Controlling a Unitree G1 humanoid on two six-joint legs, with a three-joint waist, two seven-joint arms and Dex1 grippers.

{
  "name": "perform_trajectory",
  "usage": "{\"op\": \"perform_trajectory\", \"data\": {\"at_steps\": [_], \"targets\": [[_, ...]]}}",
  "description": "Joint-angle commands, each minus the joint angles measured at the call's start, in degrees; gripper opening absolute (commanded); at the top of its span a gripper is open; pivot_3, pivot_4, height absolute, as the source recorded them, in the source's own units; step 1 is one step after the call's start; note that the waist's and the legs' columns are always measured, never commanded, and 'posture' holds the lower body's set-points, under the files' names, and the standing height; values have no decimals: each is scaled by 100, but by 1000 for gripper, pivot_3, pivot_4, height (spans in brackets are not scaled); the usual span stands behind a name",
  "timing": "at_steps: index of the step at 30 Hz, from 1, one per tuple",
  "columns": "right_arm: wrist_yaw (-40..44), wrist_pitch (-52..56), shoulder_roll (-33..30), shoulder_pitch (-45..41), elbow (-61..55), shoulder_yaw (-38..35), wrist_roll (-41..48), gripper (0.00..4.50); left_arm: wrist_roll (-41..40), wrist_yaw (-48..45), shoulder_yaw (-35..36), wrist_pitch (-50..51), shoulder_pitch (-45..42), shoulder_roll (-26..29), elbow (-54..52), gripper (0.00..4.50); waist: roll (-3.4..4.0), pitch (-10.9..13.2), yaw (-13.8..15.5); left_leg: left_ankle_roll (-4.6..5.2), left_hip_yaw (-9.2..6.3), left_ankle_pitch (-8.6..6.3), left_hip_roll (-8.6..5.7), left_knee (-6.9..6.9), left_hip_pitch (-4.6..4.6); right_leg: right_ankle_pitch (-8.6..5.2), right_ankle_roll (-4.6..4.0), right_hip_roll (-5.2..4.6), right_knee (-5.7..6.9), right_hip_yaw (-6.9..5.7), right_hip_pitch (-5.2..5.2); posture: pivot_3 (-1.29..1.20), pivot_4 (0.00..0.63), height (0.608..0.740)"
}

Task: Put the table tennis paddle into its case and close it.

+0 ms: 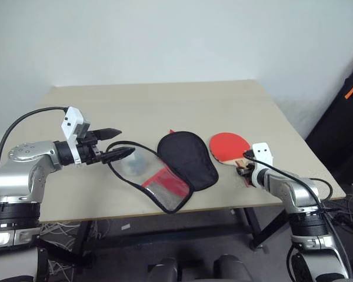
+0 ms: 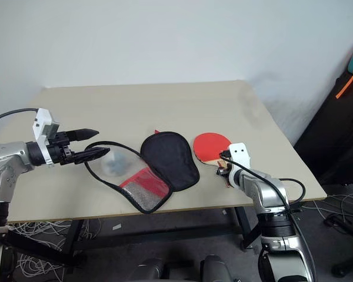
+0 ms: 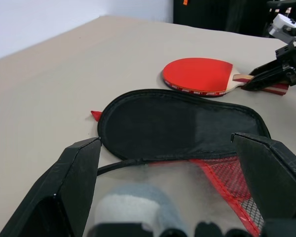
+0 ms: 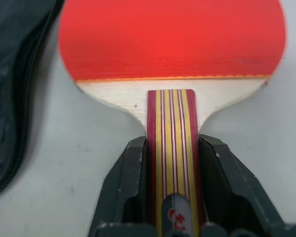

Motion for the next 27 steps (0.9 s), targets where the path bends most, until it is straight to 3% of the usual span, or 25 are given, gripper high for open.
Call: {"op": "perform_trajectory", "data": {"at_steps": [1,5,14,21,27], "targets": [[-494,-383,63,-469,34,-499,-151,1117,-25,44,140,-77,-32,15,-173,4500,5,3,0,0,0,0,-1,0,0,0,0,-1,0,0,0,0,0,739],[-567,-507,311,-897,-118,-671,31,1117,-29,75,150,-69,-2,13,-183,4500,13,8,-1,0,-3,1,-6,-8,-24,1,0,-2,4,4,-36,0,0,739],[-461,76,1275,-1439,-668,374,104,1117,-3,119,75,-24,-66,-26,-153,4500,15,8,-14,-1,2,1,21,-18,-24,6,-9,24,6,12,-51,0,0,739],[-542,-118,1780,-1302,-4,1056,-173,1117,-22,148,86,28,-4,-36,-215,4500,14,7,4,-3,-11,0,14,-14,-25,7,-11,25,1,8,-56,0,0,739],[-513,-529,1744,-1342,653,1212,-410,1117,-74,207,161,117,80,-8,-352,4500,15,8,-8,-11,-8,-3,20,-16,-23,9,-14,31,2,10,-62,0,0,739]]}}
